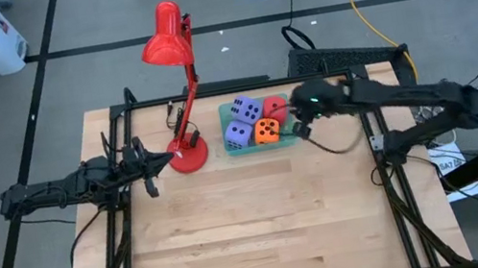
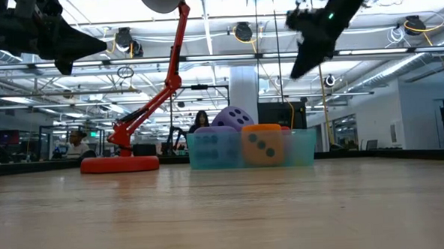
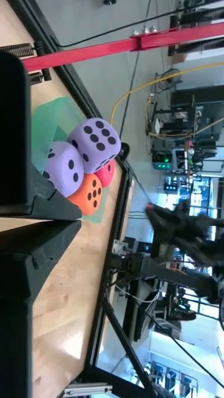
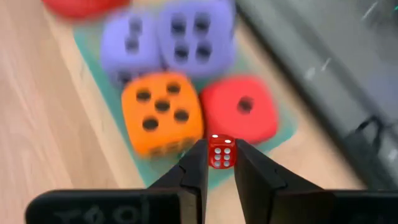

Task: Pick & Place Dice
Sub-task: Put the red small die into the green bin

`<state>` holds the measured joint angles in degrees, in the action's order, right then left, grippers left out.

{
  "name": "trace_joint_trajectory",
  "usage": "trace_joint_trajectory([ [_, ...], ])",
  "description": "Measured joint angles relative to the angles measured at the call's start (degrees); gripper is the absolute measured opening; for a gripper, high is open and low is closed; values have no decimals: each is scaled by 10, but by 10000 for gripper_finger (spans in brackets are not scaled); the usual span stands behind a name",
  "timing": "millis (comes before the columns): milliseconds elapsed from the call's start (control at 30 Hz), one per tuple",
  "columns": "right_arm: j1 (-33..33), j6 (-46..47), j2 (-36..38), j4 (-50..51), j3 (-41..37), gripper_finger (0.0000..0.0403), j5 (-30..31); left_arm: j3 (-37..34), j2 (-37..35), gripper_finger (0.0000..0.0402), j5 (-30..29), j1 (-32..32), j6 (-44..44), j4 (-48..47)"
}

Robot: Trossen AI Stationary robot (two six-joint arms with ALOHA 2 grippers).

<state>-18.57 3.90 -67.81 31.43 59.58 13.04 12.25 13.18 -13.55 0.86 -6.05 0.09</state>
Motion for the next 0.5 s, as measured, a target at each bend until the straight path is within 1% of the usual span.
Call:
trace_joint_trajectory([
  [100,-30,-3,-76,27,22,54,-62,0,0,21,0,0,-1,0],
  [167,-42,-9,-118,26,25,54,-87,0,0,21,1,0,-3,-2],
  [233,-47,-17,-157,25,25,54,-101,0,0,21,1,0,-4,-5],
  [333,-46,-21,-207,18,25,54,-103,0,0,21,1,0,-5,-10],
  [500,-49,-40,-261,-1,25,55,-101,0,0,21,2,0,-5,-15],
])
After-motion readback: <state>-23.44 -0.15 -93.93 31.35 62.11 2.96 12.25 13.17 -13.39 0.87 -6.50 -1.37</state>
